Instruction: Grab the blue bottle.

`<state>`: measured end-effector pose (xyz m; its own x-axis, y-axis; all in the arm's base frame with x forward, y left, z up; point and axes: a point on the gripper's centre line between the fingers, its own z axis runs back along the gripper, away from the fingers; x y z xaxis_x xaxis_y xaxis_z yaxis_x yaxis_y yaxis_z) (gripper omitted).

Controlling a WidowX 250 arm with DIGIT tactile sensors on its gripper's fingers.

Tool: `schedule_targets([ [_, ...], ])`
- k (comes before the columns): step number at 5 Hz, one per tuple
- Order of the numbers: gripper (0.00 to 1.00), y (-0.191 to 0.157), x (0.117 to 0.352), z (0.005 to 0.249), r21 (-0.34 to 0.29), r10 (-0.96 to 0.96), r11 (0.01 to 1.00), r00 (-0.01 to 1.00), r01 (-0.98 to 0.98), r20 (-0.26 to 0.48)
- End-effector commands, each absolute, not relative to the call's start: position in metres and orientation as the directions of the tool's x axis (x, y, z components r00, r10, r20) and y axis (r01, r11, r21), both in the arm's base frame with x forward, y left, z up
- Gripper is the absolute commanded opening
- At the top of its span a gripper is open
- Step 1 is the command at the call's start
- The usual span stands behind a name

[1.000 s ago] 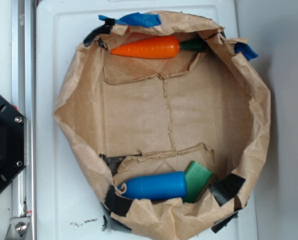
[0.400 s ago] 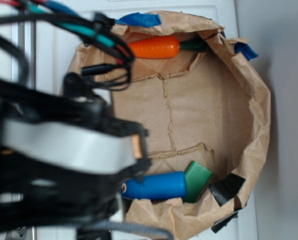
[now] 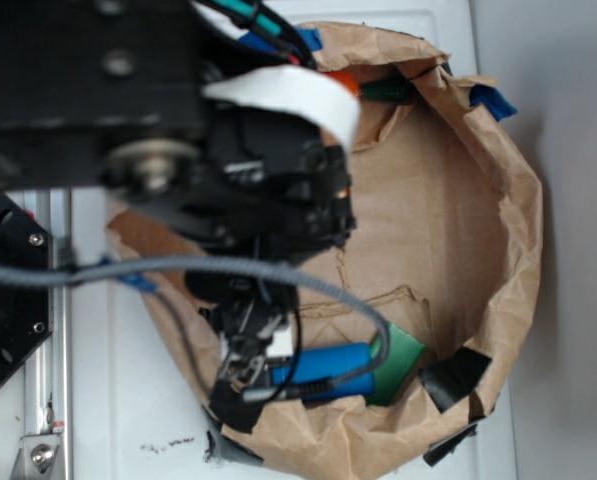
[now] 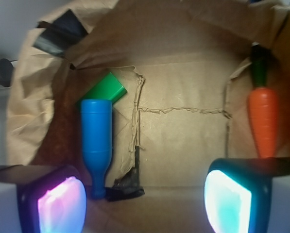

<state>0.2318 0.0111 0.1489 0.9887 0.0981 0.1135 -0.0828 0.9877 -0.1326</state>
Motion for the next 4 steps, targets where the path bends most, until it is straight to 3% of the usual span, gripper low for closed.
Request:
schedule_targets([
  [1, 1.00, 0.003, 0.240, 0.115, -0.227, 0.028, 0.974, 0.993, -0.002, 0.112],
  [4, 1.00, -0.041, 0.263, 0.078, -0.271, -0.043, 0.959, 0.989, 0.081, 0.141],
])
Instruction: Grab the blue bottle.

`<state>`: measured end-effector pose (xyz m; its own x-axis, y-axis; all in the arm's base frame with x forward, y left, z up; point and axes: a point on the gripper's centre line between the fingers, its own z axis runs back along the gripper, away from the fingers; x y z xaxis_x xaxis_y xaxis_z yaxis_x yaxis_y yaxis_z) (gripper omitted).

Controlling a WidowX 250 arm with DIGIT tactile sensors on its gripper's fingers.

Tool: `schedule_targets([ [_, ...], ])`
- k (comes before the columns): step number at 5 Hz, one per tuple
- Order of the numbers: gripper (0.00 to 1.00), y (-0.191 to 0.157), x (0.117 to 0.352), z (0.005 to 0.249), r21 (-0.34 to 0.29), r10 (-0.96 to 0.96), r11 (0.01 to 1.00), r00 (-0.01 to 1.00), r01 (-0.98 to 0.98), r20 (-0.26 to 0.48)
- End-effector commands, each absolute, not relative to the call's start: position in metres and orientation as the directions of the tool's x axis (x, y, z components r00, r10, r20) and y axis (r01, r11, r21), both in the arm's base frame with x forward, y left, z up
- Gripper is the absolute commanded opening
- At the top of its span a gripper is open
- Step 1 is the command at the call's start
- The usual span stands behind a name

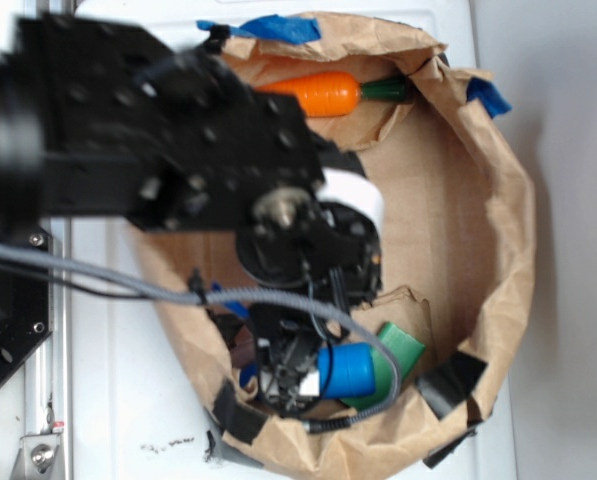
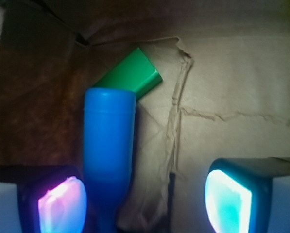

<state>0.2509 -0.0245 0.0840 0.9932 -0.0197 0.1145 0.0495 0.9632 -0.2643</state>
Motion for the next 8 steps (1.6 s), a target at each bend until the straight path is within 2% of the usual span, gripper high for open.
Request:
schedule_targets([
  [1, 1.00, -0.052, 0.265, 0.068, -0.289, -0.064, 0.952, 0.988, 0.102, 0.139],
  [2, 1.00, -0.066, 0.264, 0.052, -0.330, -0.090, 0.936, 0.989, 0.124, 0.116],
  [3, 0.00, -0.069, 0.263, 0.044, -0.321, -0.080, 0.941, 0.992, 0.108, 0.101],
  [4, 0.00, -0.062, 0.265, 0.051, -0.304, -0.078, 0.946, 0.991, 0.108, 0.110],
  [5, 0.00, -0.045, 0.270, 0.070, -0.262, -0.056, 0.960, 0.986, 0.096, 0.158],
  [6, 0.00, -0.014, 0.282, 0.106, -0.214, 0.009, 0.976, 0.966, 0.047, 0.258],
  [7, 0.00, 0.006, 0.282, 0.141, -0.136, 0.065, 0.990, 0.950, -0.023, 0.307],
  [8, 0.00, 0.021, 0.277, 0.162, -0.040, 0.139, 0.990, 0.932, -0.134, 0.334],
])
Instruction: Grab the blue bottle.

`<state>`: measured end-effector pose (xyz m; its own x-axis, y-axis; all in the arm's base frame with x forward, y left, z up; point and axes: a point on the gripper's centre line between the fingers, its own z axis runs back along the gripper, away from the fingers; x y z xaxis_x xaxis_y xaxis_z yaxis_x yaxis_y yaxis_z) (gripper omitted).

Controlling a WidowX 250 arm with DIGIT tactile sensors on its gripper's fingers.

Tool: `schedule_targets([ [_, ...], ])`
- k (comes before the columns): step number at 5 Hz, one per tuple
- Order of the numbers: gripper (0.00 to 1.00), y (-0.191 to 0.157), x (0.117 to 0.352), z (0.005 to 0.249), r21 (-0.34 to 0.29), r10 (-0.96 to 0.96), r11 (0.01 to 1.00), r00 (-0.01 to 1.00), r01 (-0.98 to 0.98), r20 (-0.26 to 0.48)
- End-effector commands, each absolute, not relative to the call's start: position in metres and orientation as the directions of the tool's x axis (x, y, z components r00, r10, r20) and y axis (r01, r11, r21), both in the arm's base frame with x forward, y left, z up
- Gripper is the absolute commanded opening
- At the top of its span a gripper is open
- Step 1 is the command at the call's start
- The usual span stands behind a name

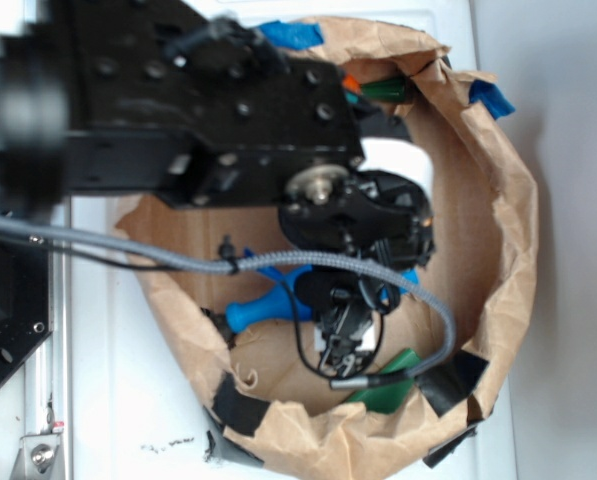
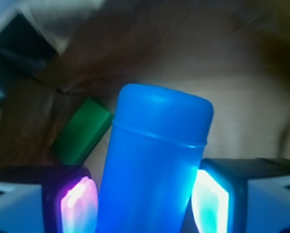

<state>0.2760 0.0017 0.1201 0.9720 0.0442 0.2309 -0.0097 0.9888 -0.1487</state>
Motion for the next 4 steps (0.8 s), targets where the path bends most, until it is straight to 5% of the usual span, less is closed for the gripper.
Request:
schedule_targets([
  [1, 0.00, 0.030, 0.269, 0.176, 0.041, 0.152, 0.984, 0.937, -0.174, 0.313],
  [2, 0.00, 0.031, 0.259, 0.179, 0.143, 0.144, 0.971, 0.948, -0.190, 0.284],
  [4, 0.00, 0.030, 0.250, 0.178, 0.162, 0.139, 0.969, 0.951, -0.188, 0.276],
])
